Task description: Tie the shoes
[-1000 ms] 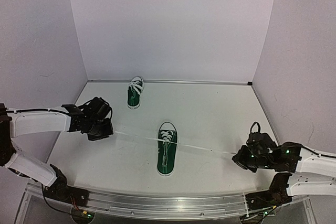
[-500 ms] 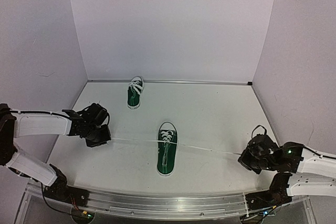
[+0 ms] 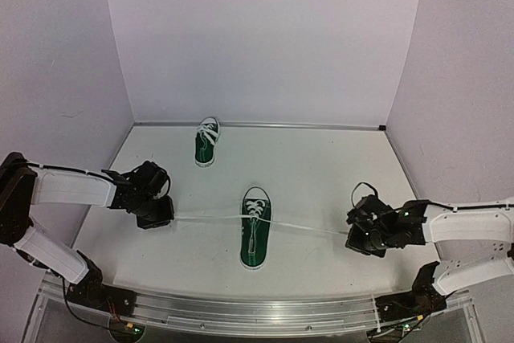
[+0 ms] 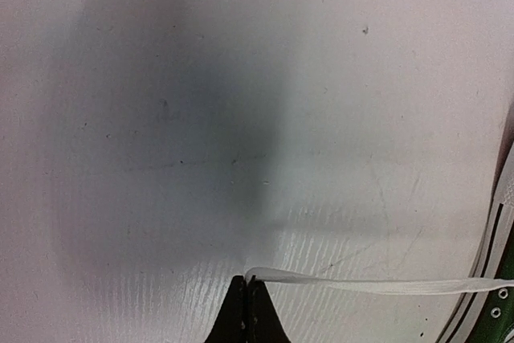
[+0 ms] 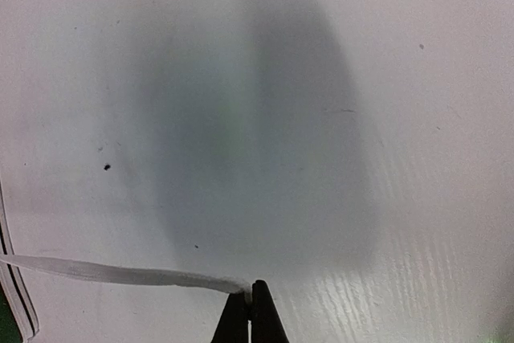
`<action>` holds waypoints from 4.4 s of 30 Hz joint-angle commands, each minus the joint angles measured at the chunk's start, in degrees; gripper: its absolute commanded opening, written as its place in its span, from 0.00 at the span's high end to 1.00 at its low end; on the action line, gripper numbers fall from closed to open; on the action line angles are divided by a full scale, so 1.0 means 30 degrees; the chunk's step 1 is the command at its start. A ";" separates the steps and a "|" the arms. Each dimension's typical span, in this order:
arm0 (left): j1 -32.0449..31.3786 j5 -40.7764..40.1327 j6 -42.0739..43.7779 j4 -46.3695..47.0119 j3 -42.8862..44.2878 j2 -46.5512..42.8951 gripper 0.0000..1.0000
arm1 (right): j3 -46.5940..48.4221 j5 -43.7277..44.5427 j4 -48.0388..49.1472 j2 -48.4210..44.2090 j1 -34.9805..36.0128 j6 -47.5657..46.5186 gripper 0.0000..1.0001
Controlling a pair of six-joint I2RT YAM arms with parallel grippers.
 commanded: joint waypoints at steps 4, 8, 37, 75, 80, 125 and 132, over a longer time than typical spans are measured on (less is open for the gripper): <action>0.0053 0.1344 0.1567 0.0831 0.1173 0.0657 1.00 | 0.2277 -0.1414 0.3066 0.4771 -0.0113 -0.3335 1.00; 0.0053 0.2020 0.1912 0.0775 0.1172 0.1049 0.98 | 0.2212 -0.2007 0.4084 0.5946 -0.0099 -0.3497 0.96; -0.3768 0.2895 1.3043 0.2639 0.4069 -0.0581 0.05 | 0.3452 -0.2589 0.2390 -0.0579 -0.0097 -0.7479 0.02; -0.3815 0.7064 2.4277 0.4264 0.7135 0.8581 0.86 | 0.3219 -0.4823 0.4217 -0.0111 -0.0124 -0.7296 0.02; -0.3808 0.7449 2.3800 0.4922 0.6584 0.7424 1.00 | 0.3748 -0.5028 0.4359 0.0433 -0.0116 -0.7690 0.02; -0.5103 0.9727 2.1618 1.2368 0.4806 0.5410 1.00 | 0.9361 -1.3396 1.4164 1.1106 -0.0178 -0.5752 0.68; -0.5129 0.9686 2.1647 1.2442 0.4807 0.5285 1.00 | 0.9367 -1.3378 1.4164 1.1453 -0.0256 -0.5588 0.71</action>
